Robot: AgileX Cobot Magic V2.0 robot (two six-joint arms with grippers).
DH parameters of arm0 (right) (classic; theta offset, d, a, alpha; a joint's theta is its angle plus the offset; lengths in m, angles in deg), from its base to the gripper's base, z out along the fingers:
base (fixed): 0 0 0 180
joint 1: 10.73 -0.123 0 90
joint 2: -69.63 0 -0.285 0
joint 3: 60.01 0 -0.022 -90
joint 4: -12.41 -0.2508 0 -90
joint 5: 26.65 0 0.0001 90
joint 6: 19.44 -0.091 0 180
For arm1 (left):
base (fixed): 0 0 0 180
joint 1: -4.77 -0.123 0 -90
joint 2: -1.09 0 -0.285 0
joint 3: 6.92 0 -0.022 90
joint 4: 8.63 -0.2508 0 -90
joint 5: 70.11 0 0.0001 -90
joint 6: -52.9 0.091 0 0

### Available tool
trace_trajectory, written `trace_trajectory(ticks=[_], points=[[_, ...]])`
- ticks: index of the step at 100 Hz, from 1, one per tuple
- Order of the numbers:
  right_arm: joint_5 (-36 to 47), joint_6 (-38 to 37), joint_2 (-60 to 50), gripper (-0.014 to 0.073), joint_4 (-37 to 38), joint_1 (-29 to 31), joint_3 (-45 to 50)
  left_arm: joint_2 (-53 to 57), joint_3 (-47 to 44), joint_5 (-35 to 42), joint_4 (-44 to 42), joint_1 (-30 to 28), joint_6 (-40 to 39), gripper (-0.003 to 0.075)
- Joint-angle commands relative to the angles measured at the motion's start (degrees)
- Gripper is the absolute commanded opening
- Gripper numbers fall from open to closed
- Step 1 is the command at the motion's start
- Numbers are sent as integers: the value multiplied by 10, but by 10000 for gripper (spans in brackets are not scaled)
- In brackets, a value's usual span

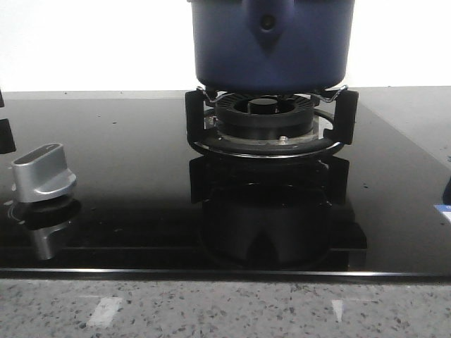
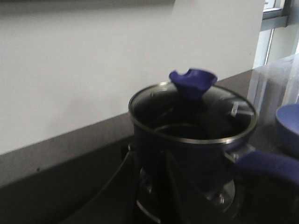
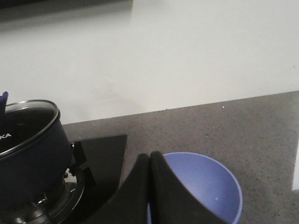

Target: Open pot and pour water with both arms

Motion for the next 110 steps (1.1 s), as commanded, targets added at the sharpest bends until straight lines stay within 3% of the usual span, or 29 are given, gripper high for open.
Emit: trace_trajectory(ticks=[1, 27, 95, 110], points=[[70, 7, -8, -74, -2, -1, 0, 50, -33, -1, 36, -2, -7, -21], [49, 7, -10, -74, -6, -1, 3, 115, -84, 5, 36, -2, -7, -20], [47, 7, -10, -74, -6, -1, 3, 60, -88, -6, 38, -2, -7, -20], [47, 7, -10, -74, -6, -1, 3, 52, -85, 46, 38, -2, -8, -20]])
